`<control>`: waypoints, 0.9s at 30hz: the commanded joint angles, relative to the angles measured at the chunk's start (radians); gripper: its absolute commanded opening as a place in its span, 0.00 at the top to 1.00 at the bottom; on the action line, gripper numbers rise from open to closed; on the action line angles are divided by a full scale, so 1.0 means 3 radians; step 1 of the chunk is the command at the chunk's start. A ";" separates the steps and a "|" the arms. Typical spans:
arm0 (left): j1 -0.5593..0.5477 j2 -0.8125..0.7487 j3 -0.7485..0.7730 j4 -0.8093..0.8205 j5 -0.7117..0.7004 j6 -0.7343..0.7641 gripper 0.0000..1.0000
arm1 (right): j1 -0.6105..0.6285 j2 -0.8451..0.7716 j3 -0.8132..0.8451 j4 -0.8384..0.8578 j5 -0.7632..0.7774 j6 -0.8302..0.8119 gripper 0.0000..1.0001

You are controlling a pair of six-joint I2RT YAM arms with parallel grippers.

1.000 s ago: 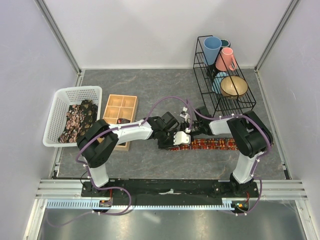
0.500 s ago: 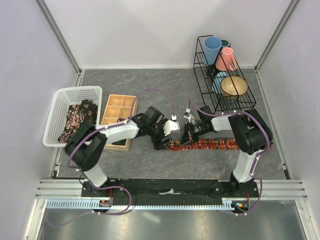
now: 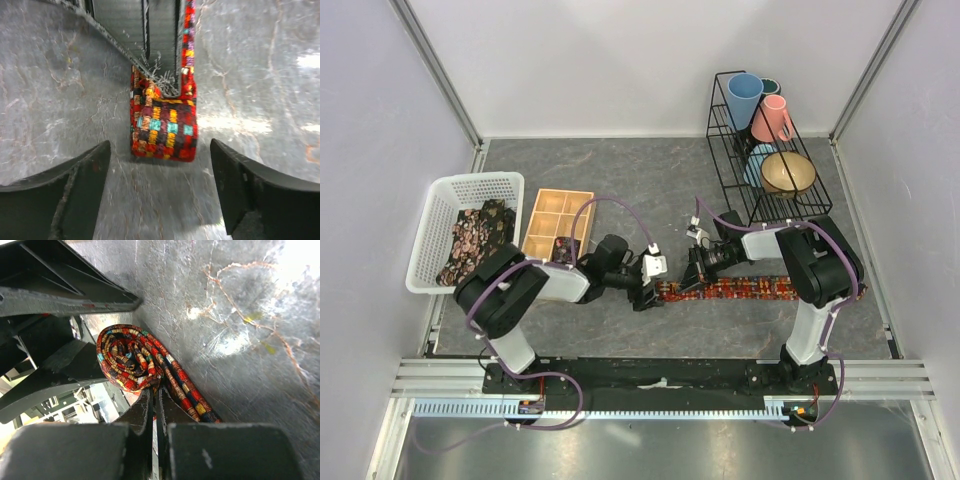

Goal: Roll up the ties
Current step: Roll the tie at the center of the board.

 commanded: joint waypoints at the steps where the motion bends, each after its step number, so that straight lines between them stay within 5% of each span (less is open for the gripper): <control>1: 0.0001 0.0185 0.0164 0.0405 0.0172 0.0140 0.25 | -0.0002 0.0201 -0.0057 -0.0159 0.0667 -0.0265 1.00; 10: -0.0183 0.0042 0.0292 0.0185 0.0337 0.0157 0.47 | -0.0002 0.0324 0.0004 -0.0123 0.0646 -0.0224 1.00; 18: -0.0403 0.0287 0.0578 0.0114 0.0030 -0.0120 0.52 | 0.0018 0.0350 -0.0017 -0.0026 0.0646 -0.0173 1.00; 27: -0.0071 -0.0106 0.0451 -0.0622 -0.0037 0.0242 0.23 | -0.0002 0.0314 -0.0042 -0.0077 0.0662 -0.0270 1.00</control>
